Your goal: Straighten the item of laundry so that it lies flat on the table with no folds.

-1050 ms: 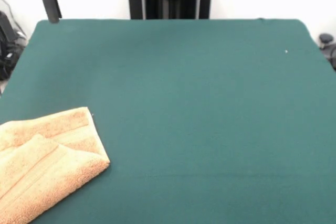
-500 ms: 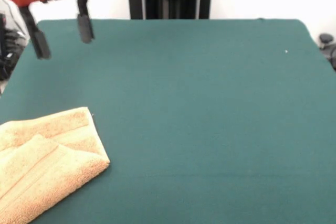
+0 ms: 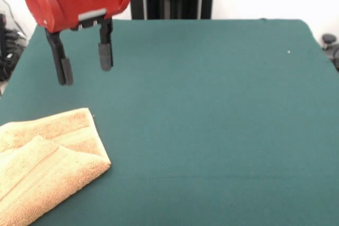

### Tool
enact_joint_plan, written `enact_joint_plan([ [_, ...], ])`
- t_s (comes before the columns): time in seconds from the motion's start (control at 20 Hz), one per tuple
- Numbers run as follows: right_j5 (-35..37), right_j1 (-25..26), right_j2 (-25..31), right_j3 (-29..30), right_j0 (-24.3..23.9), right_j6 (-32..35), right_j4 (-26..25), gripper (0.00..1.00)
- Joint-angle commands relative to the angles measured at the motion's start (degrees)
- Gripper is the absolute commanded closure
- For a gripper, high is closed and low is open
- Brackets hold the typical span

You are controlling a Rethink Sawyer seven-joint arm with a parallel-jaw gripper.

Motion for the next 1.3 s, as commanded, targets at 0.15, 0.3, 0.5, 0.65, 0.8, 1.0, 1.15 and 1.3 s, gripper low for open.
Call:
enact_joint_plan([
  [0.15, -9.88, -3.77, -17.6, 5.47, 5.44, 12.29, -1.69, 0.0],
  [0.3, -12.4, -3.94, -19.7, 4.92, 6.09, 12.11, -0.61, 0.0],
  [0.5, -14.96, -3.55, -22.54, 4.15, 7.23, 11.48, 1.35, 0.0],
  [0.65, -15.71, -3.13, -24.06, 3.26, 7.98, 10.64, 3.41, 0.0],
  [0.8, -16.45, -2.88, -25.69, 2.56, 8.71, 10.02, 5.38, 0.0],
  [1.0, -15.27, -3.24, -28.14, 0.85, 10.25, 8.28, 7.75, 0.0],
  [1.15, -16.25, -3.79, -29.45, 0.55, 10.8, 8.26, 8.92, 0.0],
  [1.3, -17.37, -4.16, -30.73, 0.14, 11.38, 8.09, 9.88, 0.0],
])
